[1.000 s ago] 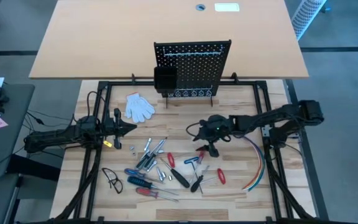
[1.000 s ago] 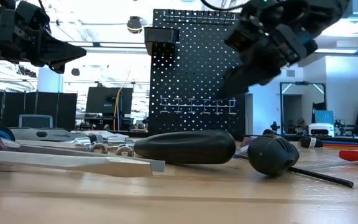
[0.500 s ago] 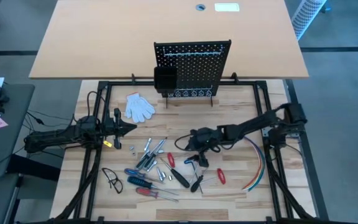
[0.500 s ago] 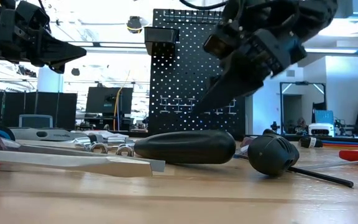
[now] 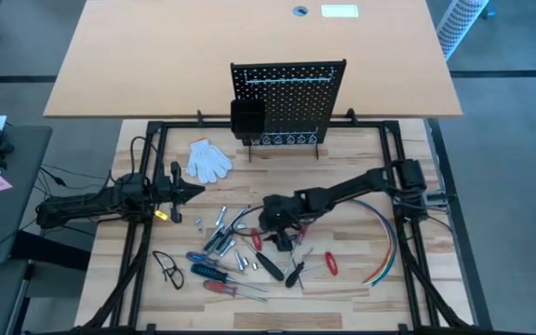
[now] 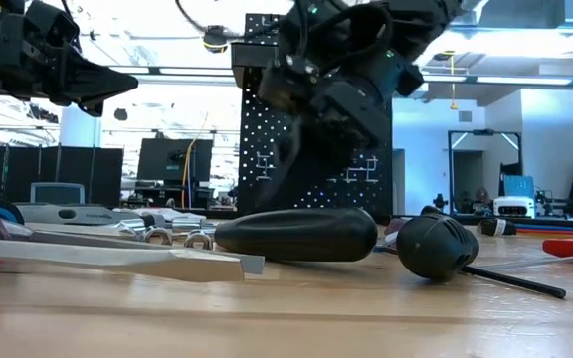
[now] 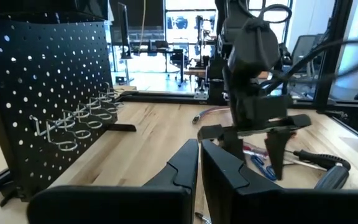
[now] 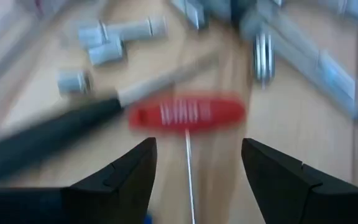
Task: Hang tools onto peg board
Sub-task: Hang the red allen wrench on the pegboard
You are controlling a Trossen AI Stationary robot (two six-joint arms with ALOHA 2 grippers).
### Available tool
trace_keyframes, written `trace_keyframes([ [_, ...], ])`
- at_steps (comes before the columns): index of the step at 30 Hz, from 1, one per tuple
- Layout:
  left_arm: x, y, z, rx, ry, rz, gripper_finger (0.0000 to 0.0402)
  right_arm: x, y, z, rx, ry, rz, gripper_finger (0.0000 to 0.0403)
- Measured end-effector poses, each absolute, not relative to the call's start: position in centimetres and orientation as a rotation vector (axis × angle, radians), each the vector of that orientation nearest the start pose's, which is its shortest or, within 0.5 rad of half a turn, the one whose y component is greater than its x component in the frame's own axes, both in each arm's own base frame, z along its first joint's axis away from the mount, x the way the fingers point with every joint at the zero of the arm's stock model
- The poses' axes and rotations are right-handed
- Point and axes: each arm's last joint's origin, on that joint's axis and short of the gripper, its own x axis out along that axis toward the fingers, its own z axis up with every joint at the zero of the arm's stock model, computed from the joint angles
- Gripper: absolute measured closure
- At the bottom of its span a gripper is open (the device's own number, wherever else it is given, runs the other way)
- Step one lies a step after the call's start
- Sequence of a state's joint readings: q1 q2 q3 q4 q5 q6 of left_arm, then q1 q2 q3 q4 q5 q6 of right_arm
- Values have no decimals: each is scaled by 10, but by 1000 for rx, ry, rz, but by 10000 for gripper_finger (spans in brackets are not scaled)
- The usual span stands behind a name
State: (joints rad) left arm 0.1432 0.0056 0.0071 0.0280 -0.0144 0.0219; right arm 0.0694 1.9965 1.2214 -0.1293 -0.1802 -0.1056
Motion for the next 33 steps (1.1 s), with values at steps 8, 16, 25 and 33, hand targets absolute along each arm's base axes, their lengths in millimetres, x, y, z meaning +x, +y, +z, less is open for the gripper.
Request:
trace_keyframes([
  [8, 97, 14, 168, 24, -27, 158, 385, 404, 45, 136, -61, 921, 305, 162],
  [16, 97, 14, 168, 24, -26, 158, 385, 414, 48, 113, -67, 892, 301, 210],
  [25, 97, 14, 168, 24, -27, 158, 385, 409, 41, 103, -39, 916, 240, 348],
  [33, 97, 14, 168, 24, -26, 158, 385, 384, 30, 95, 14, 853, 79, 397],
])
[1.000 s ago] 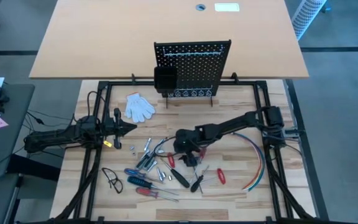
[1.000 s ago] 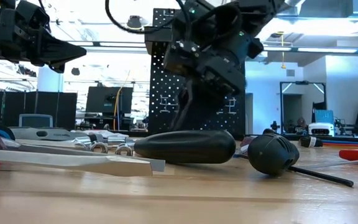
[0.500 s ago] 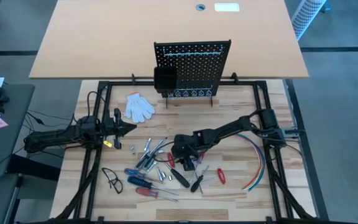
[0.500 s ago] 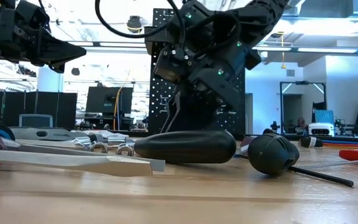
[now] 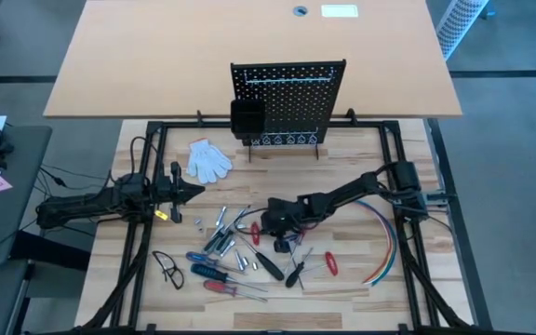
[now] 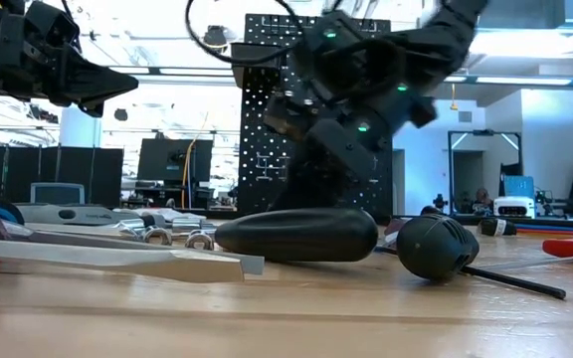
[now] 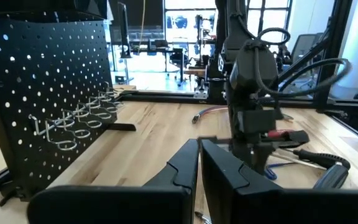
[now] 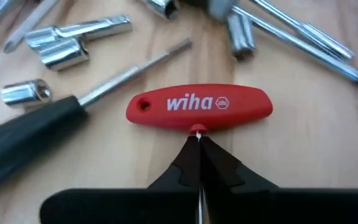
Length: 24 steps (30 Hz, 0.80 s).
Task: Hang tools onto peg board
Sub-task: Hang the red allen wrench on the pegboard
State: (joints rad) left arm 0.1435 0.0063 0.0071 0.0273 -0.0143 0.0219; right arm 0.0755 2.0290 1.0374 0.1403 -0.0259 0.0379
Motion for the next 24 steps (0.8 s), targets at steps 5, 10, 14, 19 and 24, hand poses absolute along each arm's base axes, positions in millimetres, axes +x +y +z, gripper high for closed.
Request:
trace_keyframes([
  [5, 97, 14, 168, 24, -27, 158, 385, 347, 19, 112, 1, 774, -151, 400],
  [10, 97, 14, 168, 24, -27, 158, 385, 303, 10, 131, 31, 535, -377, 401],
  [14, 97, 14, 168, 24, -27, 158, 385, 266, 2, 130, 99, 310, -397, 402],
  [19, 97, 14, 168, 24, -26, 158, 385, 238, -3, 131, 171, 102, -404, 402],
  [24, 97, 14, 168, 24, -27, 158, 385, 236, -7, 121, 244, 177, -475, 403],
])
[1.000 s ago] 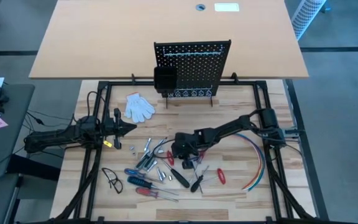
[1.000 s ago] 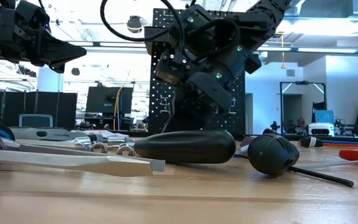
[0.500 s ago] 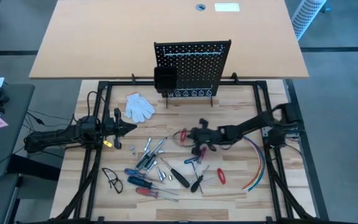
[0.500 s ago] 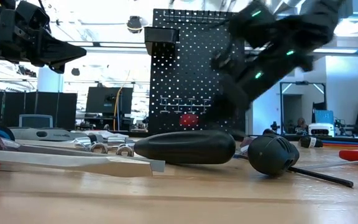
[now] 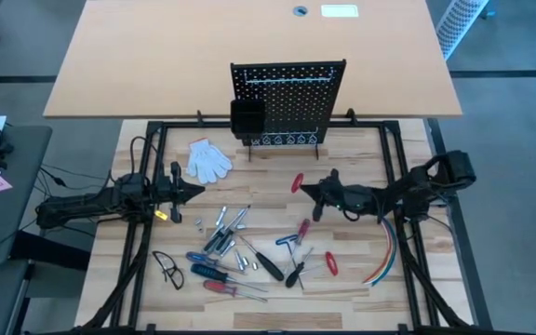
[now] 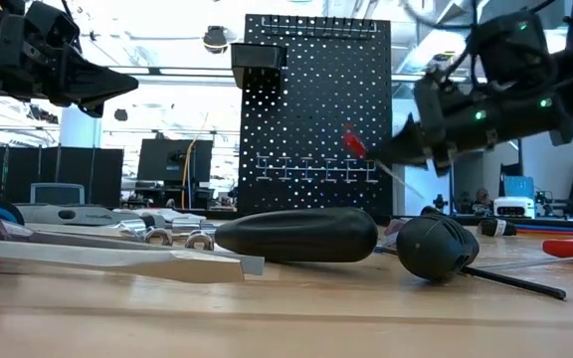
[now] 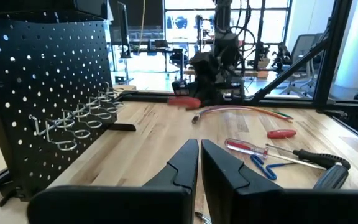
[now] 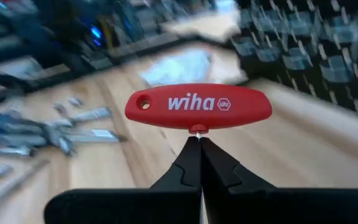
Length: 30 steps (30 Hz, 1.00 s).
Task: Hang tools onto peg board
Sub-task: Hang the red allen wrench on the pegboard
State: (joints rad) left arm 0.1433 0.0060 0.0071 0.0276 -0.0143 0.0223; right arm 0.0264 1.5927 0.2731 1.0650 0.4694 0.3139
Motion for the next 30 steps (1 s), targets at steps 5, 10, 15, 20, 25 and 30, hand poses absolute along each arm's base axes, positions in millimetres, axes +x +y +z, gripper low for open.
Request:
trace_keyframes([
  [5, 97, 14, 168, 24, -26, 158, 385, 253, -15, 124, 398, 313, -485, 403],
  [10, 97, 14, 168, 24, -26, 158, 385, 268, -22, 116, 457, 644, -617, 403],
  [15, 97, 14, 168, 24, -27, 158, 385, 279, -21, 123, 476, 779, -636, 396],
  [20, 97, 14, 168, 24, -27, 158, 385, 285, -21, 132, 481, 786, -578, 361],
  [25, 97, 14, 168, 24, -26, 158, 385, 288, -25, 135, 543, 813, -471, 295],
  [30, 97, 14, 168, 24, -27, 158, 385, 293, -33, 141, 455, 871, -247, 228],
])
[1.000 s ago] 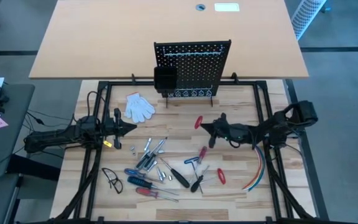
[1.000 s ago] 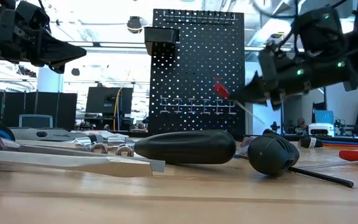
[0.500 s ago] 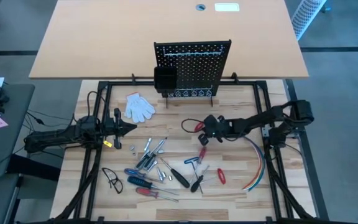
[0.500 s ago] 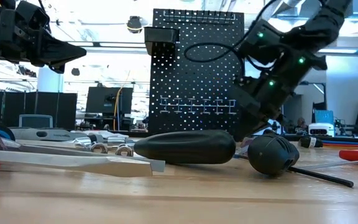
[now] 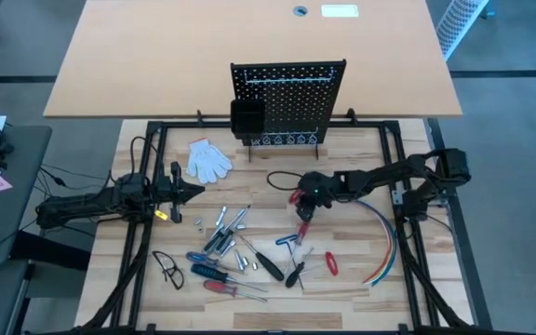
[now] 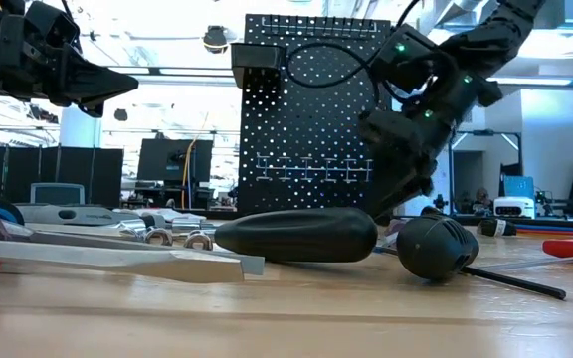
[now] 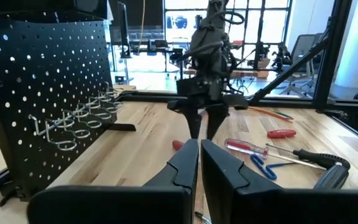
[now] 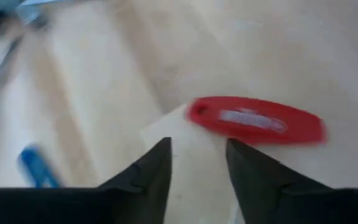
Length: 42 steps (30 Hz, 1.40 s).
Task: Hang tools onto peg board
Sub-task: Hang the red allen wrench on the pegboard
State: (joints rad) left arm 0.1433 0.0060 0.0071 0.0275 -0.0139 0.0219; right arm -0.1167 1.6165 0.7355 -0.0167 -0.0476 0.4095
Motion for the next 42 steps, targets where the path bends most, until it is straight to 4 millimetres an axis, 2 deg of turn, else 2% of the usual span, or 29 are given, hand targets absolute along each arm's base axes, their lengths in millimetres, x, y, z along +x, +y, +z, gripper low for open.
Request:
trace_keyframes([
  [2, 97, 14, 168, 24, -26, 157, 385, 296, -39, 148, 371, 909, -163, 210],
  [7, 97, 14, 168, 24, -27, 158, 385, 305, -52, 169, -7, 972, 11, 189],
  [10, 97, 14, 168, 24, -26, 157, 385, 309, -59, 177, -131, 972, 65, 179],
  [18, 97, 14, 168, 24, -27, 158, 385, 304, -60, 173, -448, 1024, 262, 149],
  [26, 97, 14, 168, 24, -27, 158, 385, 316, -66, 141, -537, 1111, 351, 160],
  [29, 97, 14, 168, 24, -27, 158, 385, 320, -69, 135, -565, 1141, 359, 171],
  [35, 97, 14, 168, 24, -26, 158, 385, 324, -70, 135, -557, 1180, 369, 202],
  [42, 97, 14, 168, 24, -26, 158, 385, 332, -64, 145, -367, 1114, 174, 227],
])
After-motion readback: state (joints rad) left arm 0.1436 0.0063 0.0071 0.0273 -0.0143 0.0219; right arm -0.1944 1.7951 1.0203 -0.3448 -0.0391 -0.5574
